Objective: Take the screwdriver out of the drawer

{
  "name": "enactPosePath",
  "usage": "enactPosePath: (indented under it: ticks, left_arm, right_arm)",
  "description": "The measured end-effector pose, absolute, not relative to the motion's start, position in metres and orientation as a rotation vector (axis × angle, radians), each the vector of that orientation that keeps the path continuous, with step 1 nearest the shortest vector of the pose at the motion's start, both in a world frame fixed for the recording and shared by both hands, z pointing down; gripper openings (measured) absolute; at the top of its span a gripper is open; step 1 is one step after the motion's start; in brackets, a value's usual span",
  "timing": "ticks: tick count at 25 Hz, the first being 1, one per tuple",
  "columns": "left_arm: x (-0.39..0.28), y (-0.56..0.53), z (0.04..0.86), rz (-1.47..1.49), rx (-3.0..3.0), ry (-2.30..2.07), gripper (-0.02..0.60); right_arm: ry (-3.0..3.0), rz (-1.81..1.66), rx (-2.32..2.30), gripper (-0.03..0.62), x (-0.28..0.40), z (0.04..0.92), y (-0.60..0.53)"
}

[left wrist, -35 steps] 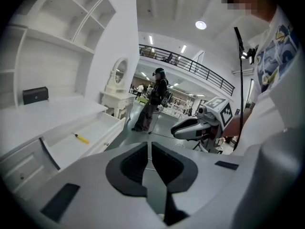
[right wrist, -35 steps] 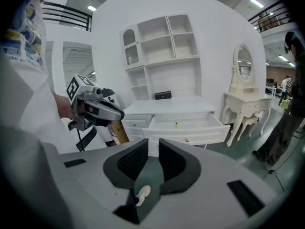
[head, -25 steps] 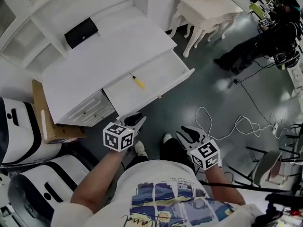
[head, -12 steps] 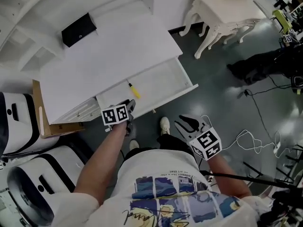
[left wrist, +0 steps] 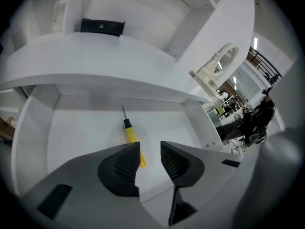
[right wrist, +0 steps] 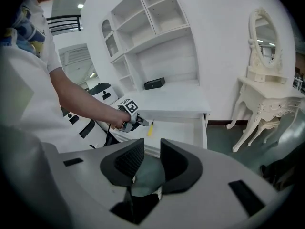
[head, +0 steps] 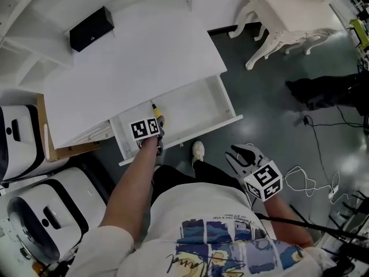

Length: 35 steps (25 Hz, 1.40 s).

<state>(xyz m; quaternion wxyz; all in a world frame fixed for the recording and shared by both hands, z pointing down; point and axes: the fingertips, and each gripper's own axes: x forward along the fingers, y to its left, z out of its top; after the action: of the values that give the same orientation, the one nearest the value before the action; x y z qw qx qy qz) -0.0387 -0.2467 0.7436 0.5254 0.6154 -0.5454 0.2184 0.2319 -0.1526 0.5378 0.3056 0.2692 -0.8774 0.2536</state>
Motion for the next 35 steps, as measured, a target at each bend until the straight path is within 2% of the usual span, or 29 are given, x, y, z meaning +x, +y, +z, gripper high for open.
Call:
enactPosePath:
  ticks: [13,19,22,35]
  left_arm:
    - [-0.056,-0.257,0.8,0.621,1.32,-1.405,0.138]
    - [-0.058,-0.256,0.81,0.711,1.306,-1.406,0.133]
    - [-0.06,-0.254,0.811,0.73,1.301,-1.409,0.098]
    - [-0.056,-0.242,0.792,0.789,1.406,-1.285,0.092]
  right_arm:
    - [-2.239,0.719,0.725,0.115,0.267,0.549,-0.178]
    - [-2.229,0.734,0.715,0.11,0.264,0.552,-0.182]
    - [-2.225,0.739,0.716,0.109,0.263,0.554,-0.182]
    - [-2.25,0.716,0.69,0.104,0.23,0.558,-0.186]
